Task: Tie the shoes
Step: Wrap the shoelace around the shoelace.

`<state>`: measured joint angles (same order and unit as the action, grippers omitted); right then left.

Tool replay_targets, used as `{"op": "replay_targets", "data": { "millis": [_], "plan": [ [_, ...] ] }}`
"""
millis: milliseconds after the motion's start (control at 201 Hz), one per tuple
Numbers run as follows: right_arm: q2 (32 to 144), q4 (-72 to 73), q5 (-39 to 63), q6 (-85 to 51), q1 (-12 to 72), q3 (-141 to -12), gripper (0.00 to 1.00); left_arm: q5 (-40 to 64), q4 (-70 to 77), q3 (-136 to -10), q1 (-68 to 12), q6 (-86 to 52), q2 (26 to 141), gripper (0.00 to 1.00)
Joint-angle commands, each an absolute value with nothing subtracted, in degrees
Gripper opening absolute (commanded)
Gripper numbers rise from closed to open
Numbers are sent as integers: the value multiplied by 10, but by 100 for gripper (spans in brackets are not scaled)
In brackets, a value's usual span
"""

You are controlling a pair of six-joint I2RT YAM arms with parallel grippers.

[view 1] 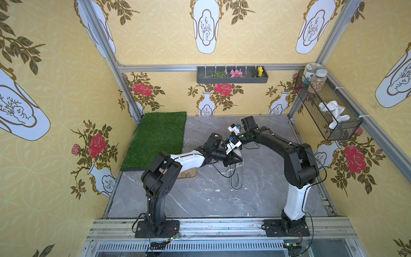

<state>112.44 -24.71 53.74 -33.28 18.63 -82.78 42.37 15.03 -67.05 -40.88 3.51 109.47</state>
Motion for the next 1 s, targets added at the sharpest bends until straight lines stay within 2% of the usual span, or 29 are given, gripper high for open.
{"op": "replay_targets", "data": {
  "millis": [0, 239, 413, 498, 772, 871, 996],
  "plan": [
    [1136, -275, 561, -318, 187, -812, 6, 422, 160, -664, -407, 44, 1093, 0],
    [1145, -310, 559, -280, 175, -788, 12, 422, 160, -660, -407, 54, 1092, 0],
    [1136, -328, 543, -263, 159, -781, 27, 418, 160, -660, -407, 55, 1092, 0],
    [1121, -328, 540, -261, 151, -777, 30, 413, 160, -662, -407, 51, 1092, 0],
    [979, -266, 474, -303, 47, -682, 34, 396, 174, -667, -400, 4, 1103, 0],
    [915, -279, 415, -279, 39, -642, 34, 390, 178, -671, -395, -15, 1107, 0],
    [826, -242, 389, -253, 43, -568, 37, 380, 188, -667, -393, -26, 1103, 0]
  ]
}}
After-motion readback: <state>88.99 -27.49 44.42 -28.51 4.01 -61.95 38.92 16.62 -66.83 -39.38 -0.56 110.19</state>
